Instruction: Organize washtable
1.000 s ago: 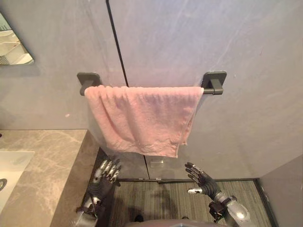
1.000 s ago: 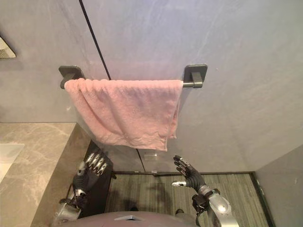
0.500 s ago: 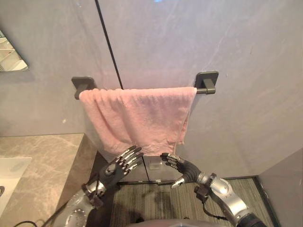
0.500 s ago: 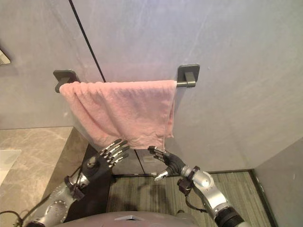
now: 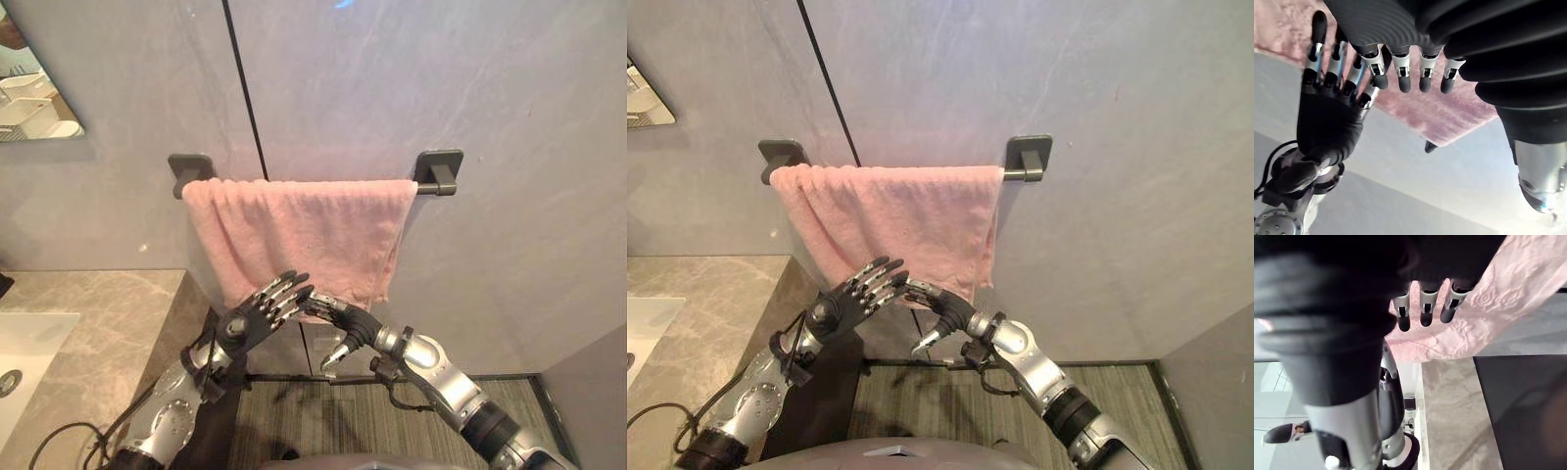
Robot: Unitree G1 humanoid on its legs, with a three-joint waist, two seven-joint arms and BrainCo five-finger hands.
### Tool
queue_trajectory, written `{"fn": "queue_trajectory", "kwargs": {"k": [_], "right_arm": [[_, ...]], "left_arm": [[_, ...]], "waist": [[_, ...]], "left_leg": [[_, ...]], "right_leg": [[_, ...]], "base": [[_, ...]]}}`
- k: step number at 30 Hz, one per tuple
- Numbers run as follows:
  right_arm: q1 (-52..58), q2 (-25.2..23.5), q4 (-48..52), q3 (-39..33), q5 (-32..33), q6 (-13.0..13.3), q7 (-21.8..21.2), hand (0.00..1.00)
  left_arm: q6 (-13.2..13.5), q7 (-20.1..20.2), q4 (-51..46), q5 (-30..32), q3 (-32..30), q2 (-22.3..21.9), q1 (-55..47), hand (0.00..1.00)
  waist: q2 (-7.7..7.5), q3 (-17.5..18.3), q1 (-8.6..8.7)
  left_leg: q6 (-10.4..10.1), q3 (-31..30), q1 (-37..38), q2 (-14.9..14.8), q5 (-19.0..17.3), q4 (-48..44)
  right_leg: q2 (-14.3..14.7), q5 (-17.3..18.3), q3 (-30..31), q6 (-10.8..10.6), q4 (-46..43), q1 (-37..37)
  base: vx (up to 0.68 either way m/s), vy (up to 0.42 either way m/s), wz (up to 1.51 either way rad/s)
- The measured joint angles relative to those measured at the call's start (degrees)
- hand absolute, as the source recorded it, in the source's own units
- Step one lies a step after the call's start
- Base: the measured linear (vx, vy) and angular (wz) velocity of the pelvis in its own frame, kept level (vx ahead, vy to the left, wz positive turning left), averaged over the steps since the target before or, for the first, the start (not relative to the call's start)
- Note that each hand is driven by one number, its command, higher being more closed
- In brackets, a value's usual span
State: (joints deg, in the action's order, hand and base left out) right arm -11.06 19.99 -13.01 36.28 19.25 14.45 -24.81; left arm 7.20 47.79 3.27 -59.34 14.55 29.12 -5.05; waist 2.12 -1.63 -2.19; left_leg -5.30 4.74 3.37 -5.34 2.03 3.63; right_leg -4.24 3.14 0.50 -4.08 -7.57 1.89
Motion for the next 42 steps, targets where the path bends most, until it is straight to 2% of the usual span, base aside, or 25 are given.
{"fn": "queue_trajectory", "kwargs": {"k": [8, 11, 15, 17, 21, 26, 29, 32, 34, 37, 40, 42], "right_arm": [[-6.03, -1.42, -1.33, 0.84, -0.02, 0.1, 1.57, 0.0], [-8.55, -3.26, -4.61, 0.29, -0.03, 0.43, 3.84, 0.0], [-10.22, -5.15, -5.77, -3.48, 0.19, 0.42, 7.29, 0.0], [-10.39, -5.49, -5.78, -6.59, 2.31, 0.47, 9.54, 0.0], [-10.38, -5.49, -6.44, -11.36, 4.37, 0.53, 10.65, 0.0], [-9.0, -5.69, -6.63, -15.87, 4.39, 1.38, 10.52, 0.0], [-5.85, -6.18, -4.07, -22.62, 4.4, 1.62, 10.76, 0.0], [-1.31, -7.12, -0.96, -31.78, 4.45, 2.05, 13.17, 0.0], [1.99, -7.08, -0.01, -39.22, 4.63, 3.32, 15.35, 0.0], [7.6, -7.11, -0.1, -45.26, 4.86, 3.84, 17.26, 0.0], [12.42, -7.53, -1.31, -48.86, 4.86, 3.6, 18.1, 0.0], [14.8, -7.79, -3.77, -50.46, 4.81, 3.42, 18.19, 0.0]], "left_arm": [[2.9, -2.42, 0.05, 0.04, 0.17, -1.81, 7.99, 0.0], [4.25, -3.93, 2.29, 0.16, 1.08, -2.45, 10.58, 0.0], [4.99, -6.31, 6.24, 0.21, 1.02, -4.38, 13.37, 0.0], [5.88, -8.13, 7.71, 1.78, 0.96, -4.55, 14.22, 0.0], [6.57, -9.43, 8.26, 2.42, 0.28, -4.62, 14.45, 0.0], [7.14, -10.64, 9.16, 2.58, -4.11, -4.99, 14.41, 0.0], [8.24, -10.76, 9.12, 3.94, -8.48, -6.3, 12.73, 0.0], [9.07, -11.13, 9.01, 4.73, -12.88, -8.06, 7.58, 0.0], [9.72, -13.8, 10.51, 6.22, -17.28, -11.59, 3.48, 0.0], [9.74, -18.02, 14.57, 7.6, -21.22, -14.5, -1.2, 0.0], [9.76, -19.94, 17.88, 9.0, -22.94, -16.23, -4.45, 0.0], [9.76, -20.93, 23.67, 9.61, -24.32, -18.01, -5.86, 0.0]], "waist": [[-0.18, -0.15, -0.03], [-0.17, -0.18, -0.05], [-0.32, -0.41, -0.22], [-0.45, -0.54, -0.22], [-0.47, -0.67, -0.15], [-0.61, -1.09, -0.15], [-0.61, -1.21, -0.23], [-0.56, -1.28, -0.15], [-0.28, -1.56, -0.04], [0.28, -1.89, 0.41], [0.58, -2.01, 0.47], [0.67, -1.96, 0.93]], "left_leg": [[-0.01, 0.52, -0.07, -0.02, 0.0, 0.09], [-0.01, 0.52, -0.31, -0.01, 0.01, 0.21], [-0.05, 0.46, -0.95, 0.04, 0.25, 0.22], [-0.05, 0.35, -1.01, 0.03, 0.25, 0.31], [-0.04, 0.12, -1.13, 0.07, 0.28, 0.42], [0.03, -0.44, -1.56, 0.06, 0.76, 0.81], [0.59, -0.83, -2.06, 0.09, 1.28, 1.67], [0.6, -0.55, -2.51, 0.15, 1.27, 1.72], [0.27, -0.43, -2.71, 0.13, 1.01, 1.75], [0.27, -0.34, -2.87, 0.09, 0.91, 1.72], [0.28, 0.07, -2.99, 0.08, 1.02, 1.69], [0.17, 0.85, -2.84, 0.09, 0.79, 1.67]], "right_leg": [[0.07, 0.0, 0.29, 0.01, 0.05, 0.26], [0.07, 0.0, 0.29, 0.01, 0.08, 0.55], [0.07, -0.04, 0.17, -0.01, 0.08, 1.17], [0.06, -0.02, 0.03, 0.01, 0.1, 1.2], [0.07, -0.02, -0.19, 0.01, 0.18, 1.59], [0.05, -0.05, -0.78, -0.03, 0.17, 1.73], [-0.04, -0.33, -1.05, -0.42, 0.61, 2.33], [-0.09, -0.67, -0.76, -0.39, 1.09, 2.35], [-0.03, -0.67, -0.63, -0.36, 1.84, 2.36], [0.03, -0.76, -0.62, -0.35, 2.41, 2.61], [0.07, -1.28, -0.36, -0.49, 2.73, 2.93], [0.08, -1.28, 0.2, -0.48, 3.16, 2.93]], "base": [[0.0, 0.0, -0.01], [0.0, 0.0, 0.0], [0.01, -0.002, 0.01], [0.03, -0.008, 0.03], [0.03, -0.01, 0.03], [-0.03, 0.003, 0.08], [-0.05, 0.019, 0.07], [-0.05, 0.026, -0.06], [-0.01, 0.009, -0.04], [0.03, -0.009, -0.01], [0.08, -0.016, -0.08], [0.09, -0.013, -0.13]]}}
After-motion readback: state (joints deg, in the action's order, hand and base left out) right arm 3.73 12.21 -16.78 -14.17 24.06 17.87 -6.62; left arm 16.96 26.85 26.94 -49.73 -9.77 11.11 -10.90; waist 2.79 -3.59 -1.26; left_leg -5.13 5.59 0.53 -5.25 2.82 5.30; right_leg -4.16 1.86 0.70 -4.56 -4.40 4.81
